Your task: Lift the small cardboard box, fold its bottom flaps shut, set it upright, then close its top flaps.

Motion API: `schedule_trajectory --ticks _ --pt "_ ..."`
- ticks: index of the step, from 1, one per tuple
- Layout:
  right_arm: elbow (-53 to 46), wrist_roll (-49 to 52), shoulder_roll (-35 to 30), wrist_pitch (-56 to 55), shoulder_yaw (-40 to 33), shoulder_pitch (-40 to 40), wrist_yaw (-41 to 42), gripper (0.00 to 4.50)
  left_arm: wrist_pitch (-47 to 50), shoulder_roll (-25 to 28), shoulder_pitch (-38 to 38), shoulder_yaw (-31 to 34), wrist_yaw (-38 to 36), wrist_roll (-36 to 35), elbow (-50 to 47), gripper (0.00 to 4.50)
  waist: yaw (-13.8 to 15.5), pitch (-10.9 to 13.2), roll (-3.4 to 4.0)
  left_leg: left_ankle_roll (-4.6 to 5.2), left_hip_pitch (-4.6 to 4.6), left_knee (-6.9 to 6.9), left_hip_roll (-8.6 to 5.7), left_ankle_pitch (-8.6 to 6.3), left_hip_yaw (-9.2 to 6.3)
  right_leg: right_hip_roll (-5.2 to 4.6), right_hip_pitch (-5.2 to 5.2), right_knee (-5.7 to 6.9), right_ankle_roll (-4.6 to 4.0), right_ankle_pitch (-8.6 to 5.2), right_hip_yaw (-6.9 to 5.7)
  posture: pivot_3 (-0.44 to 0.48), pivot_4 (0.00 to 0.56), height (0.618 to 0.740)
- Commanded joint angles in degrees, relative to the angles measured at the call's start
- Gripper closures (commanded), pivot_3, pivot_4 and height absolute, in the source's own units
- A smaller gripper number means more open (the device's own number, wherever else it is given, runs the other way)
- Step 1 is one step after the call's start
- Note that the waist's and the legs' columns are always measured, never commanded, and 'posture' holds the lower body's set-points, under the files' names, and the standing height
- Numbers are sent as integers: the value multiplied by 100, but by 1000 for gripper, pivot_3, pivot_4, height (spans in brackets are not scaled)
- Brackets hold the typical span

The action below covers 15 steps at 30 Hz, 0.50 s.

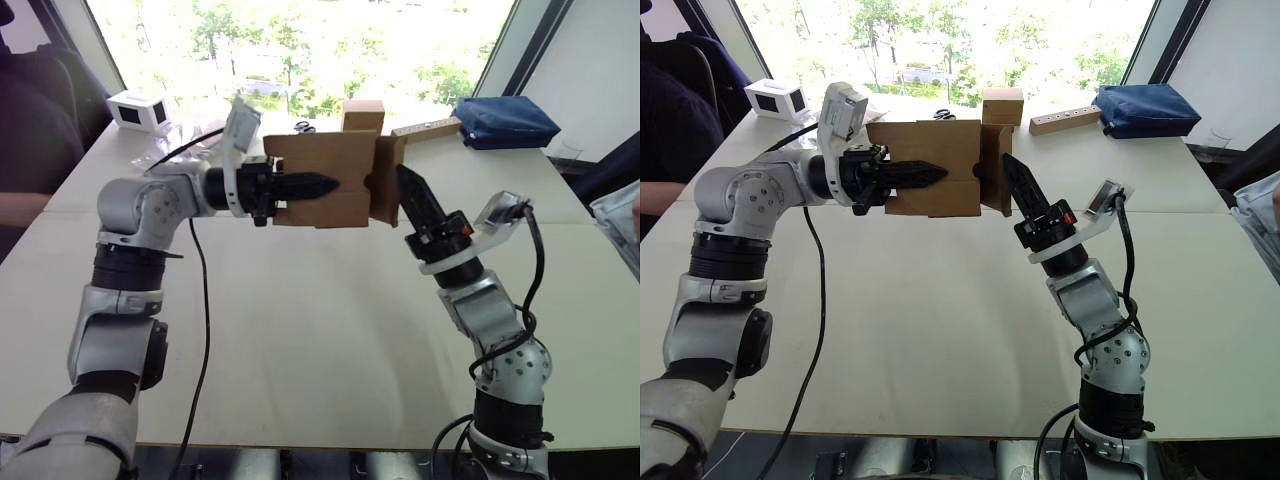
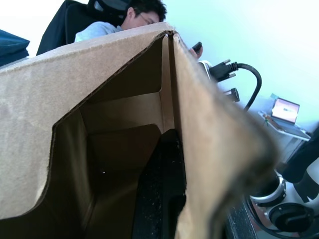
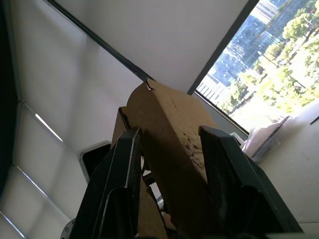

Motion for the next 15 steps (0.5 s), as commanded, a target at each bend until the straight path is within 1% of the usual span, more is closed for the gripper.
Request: schedule_trajectory --ticks 1,9,15 --pt "-220 39 92 -150 52 -54 -32 2641 -4 10 -173 185 -10 -133 -185 4500 -1 0 0 0 0 0 0 0 0 0 0 0 0 0 0 0 150 740" --pt "-143 -279 209 -363 179 -178 -172 2641 -11 -15 -160 212 -1 -128 -199 4500 -1 0 0 0 0 0 0 0 0 0 0 0 0 0 0 0 150 740" --pt "-172 -686 525 -613 442 -279 -386 2641 -62 -128 -148 243 72 -113 -179 4500 -4 0 0 0 0 0 0 0 0 0 0 0 0 0 0 0 150 740"
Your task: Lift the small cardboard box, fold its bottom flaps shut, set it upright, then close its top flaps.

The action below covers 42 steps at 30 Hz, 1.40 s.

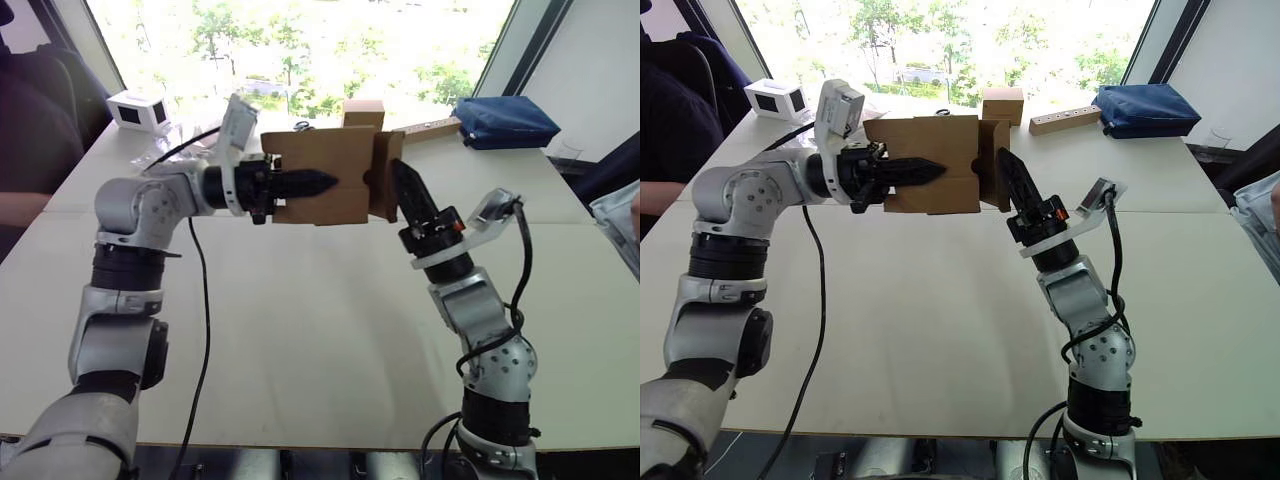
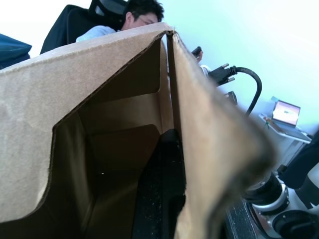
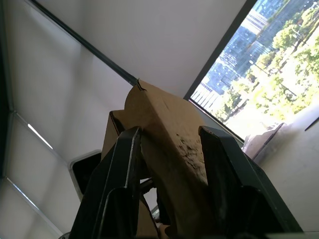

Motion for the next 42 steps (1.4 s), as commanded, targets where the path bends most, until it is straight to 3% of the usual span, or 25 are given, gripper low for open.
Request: schedule_trajectory --ticks 1,42 --pt "-172 -226 139 -191 121 -158 -84 2641 -63 -56 -146 151 49 -111 -178 4500 -1 0 0 0 0 0 0 0 0 0 0 0 0 0 0 0 150 740" --pt "-17 -690 1113 -717 781 -305 -265 2641 -347 -706 -206 411 716 -68 52 4500 -6 1 1 -1 0 0 0 0 -1 0 -1 0 0 0 0 0 150 740"
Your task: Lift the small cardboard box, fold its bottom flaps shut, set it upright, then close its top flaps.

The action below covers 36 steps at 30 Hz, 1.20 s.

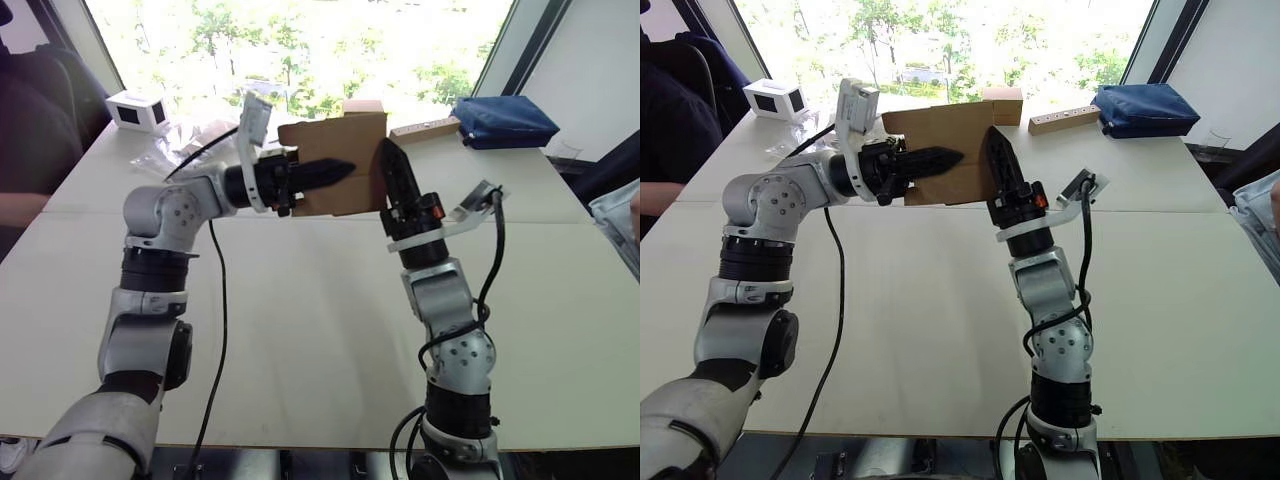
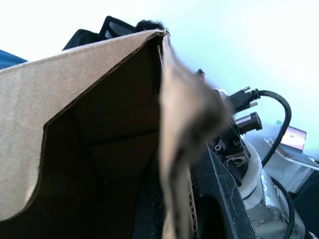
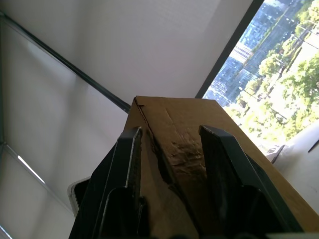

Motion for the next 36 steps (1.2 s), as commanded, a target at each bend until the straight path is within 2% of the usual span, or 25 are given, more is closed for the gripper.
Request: schedule_trajectory --ticks 1,24,33,36 --pt "-105 35 278 86 362 -35 94 2641 -135 -52 -193 122 30 -74 -98 4500 0 0 0 0 0 0 0 0 0 0 0 0 0 0 0 0 150 740" --pt "-646 292 -877 810 111 307 367 2641 8 261 -200 -82 -390 10 -78 4500 1 0 0 1 0 -1 0 0 0 1 0 -1 0 0 0 0 150 740" --pt "-1078 953 -1455 1005 -339 701 335 2641 75 398 -247 -42 -462 0 -61 4500 12 0 0 1 -1 -1 0 -1 0 -1 0 -3 0 0 0 0 150 740" --pt "-1005 1132 -1435 850 -548 730 237 3305 51 435 -269 -59 -523 25 3 4500 10 0 0 1 0 -1 0 -1 0 -1 0 -1 0 0 0 0 150 740"
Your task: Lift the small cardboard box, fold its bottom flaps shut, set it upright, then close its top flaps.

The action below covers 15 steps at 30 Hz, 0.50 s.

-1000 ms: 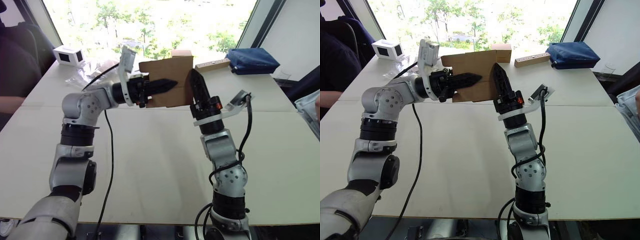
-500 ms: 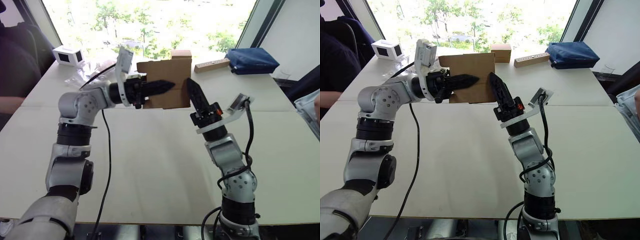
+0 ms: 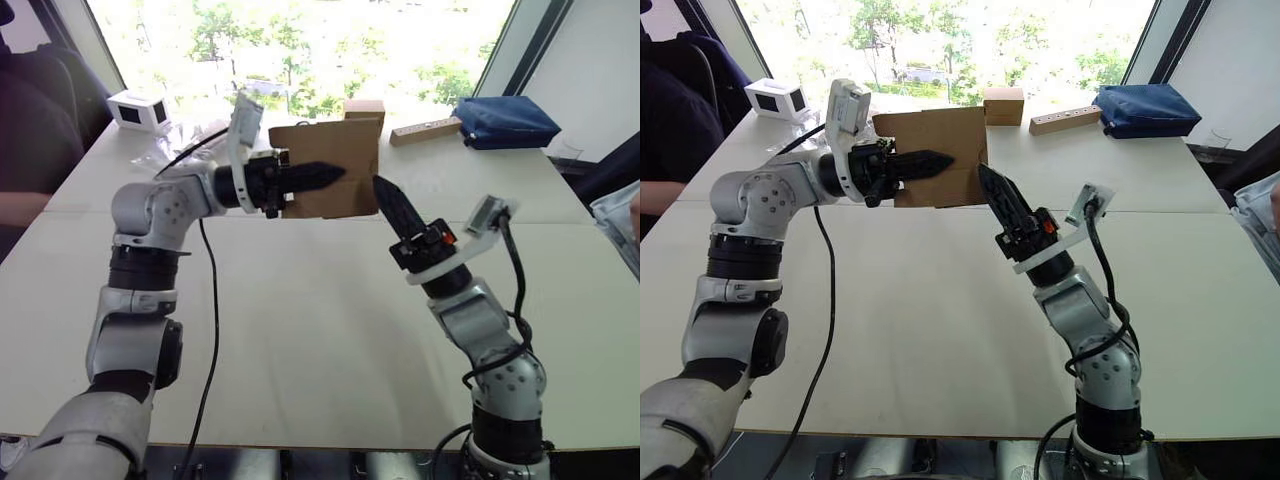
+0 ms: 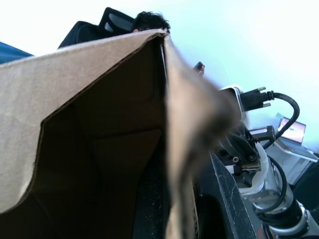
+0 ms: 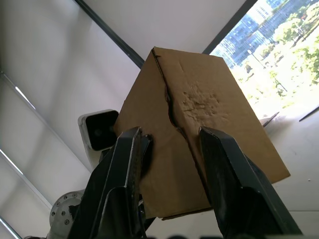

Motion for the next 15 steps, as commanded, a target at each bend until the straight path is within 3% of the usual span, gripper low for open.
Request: schedule_trajectory --ticks 1,3,15 --pt "-161 295 50 -242 -283 -4 -44 3844 -43 79 -199 11 -137 -14 -30 4500 0 0 0 0 0 0 0 0 0 1 0 0 0 0 0 0 150 740" --pt "-28 221 115 -376 -360 -34 -40 4410 -74 79 -204 -8 -160 18 9 4500 -3 0 0 0 1 0 1 0 0 1 0 0 0 0 0 0 150 740" --pt "436 -453 -27 -313 39 -492 231 4410 59 105 -103 -71 -213 -49 -295 4500 -5 0 0 0 0 -1 1 0 1 1 0 -1 0 0 1 0 150 740"
